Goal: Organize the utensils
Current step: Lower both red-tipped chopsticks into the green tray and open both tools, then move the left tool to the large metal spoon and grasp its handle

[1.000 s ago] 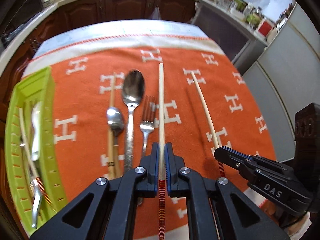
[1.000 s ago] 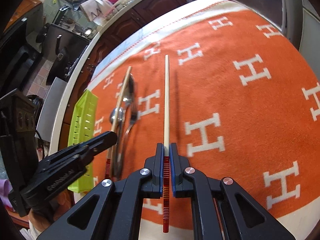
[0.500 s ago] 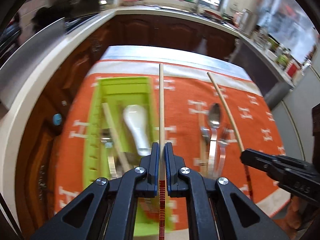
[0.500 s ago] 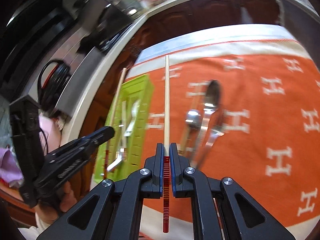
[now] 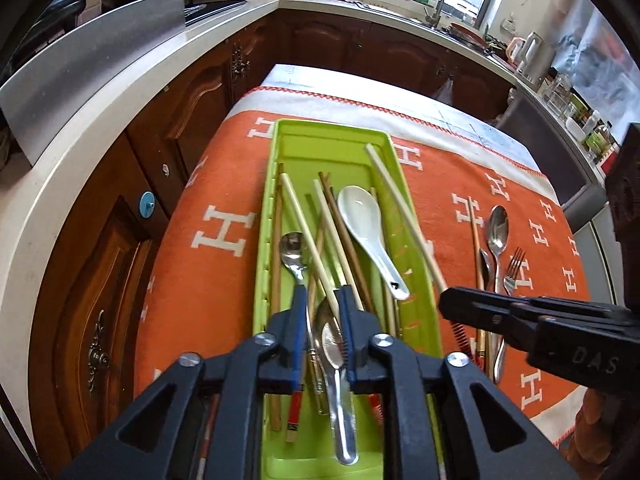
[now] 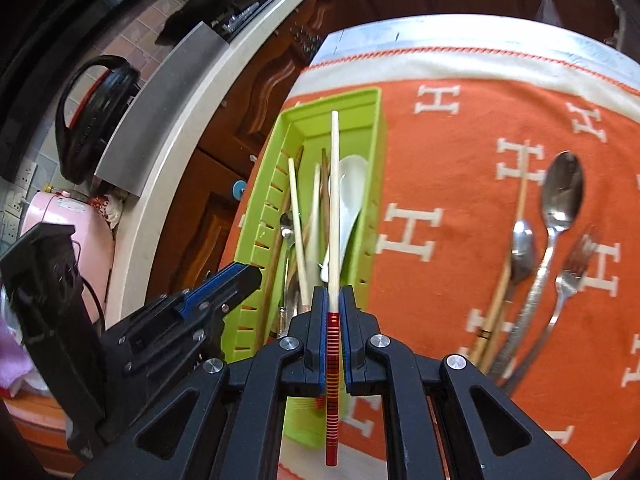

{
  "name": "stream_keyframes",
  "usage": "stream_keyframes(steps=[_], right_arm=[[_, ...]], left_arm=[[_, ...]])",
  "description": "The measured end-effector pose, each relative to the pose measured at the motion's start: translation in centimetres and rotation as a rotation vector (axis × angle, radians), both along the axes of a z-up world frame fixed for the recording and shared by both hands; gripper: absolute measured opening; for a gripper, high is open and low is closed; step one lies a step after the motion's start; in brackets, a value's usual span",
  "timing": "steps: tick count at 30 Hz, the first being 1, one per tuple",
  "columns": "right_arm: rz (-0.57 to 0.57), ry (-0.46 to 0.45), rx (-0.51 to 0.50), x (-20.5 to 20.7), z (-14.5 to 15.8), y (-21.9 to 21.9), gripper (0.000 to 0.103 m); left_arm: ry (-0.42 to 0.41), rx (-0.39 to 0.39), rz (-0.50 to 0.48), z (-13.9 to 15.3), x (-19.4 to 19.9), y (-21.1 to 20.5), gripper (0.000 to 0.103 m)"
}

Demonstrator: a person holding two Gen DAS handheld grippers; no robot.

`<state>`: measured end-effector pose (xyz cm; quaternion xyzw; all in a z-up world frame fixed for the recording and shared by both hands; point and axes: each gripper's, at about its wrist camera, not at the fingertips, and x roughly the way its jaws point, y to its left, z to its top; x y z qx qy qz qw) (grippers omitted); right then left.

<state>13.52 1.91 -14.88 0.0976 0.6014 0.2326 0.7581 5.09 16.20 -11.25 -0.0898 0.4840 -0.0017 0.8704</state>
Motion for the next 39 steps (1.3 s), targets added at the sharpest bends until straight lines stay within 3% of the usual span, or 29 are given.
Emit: stream_keyframes(steps=[5,8,11,17,22,26,39], right_arm=[[0.008,0.052,-0.009,0.9,-1.8,1.6,0.007],[0.015,0.063,-0.014,1.1,-2.4,2.2,0.009],[0.019,0.060,-0.021,1.0,-2.5,2.5,0.019],[0.039,0.047,-0.024,0.0,-2.2,2.4,0.022],[0.028,0.042,-0.002,-0.6,-1.6,1.4,0.023],[0.013,0.027,-0.008,-1.0,-1.1,0.4,0.034],[-0.042,0.000,-0.004,-2.2,-0.1,-2.8,0.034]], left_arm=[[-0.015,0.004,0.019,0.0,-0.3,0.8,0.046],[-0.022,0.008,0.035,0.1,-0.3,1.3,0.056],[-0.020,-0.003,0.049,0.1,-0.3,1.7,0.060],[-0.007,0.008,0.069,0.1,-0.3,2.0,0.070],[-0.001,0.012,0.073,0.2,-0.4,1.9,0.072],[0.010,0.000,0.068,0.2,-0.5,1.6,0.074],[0.020,0.035,0.040,0.7,-1.0,-0.4,0.081]])
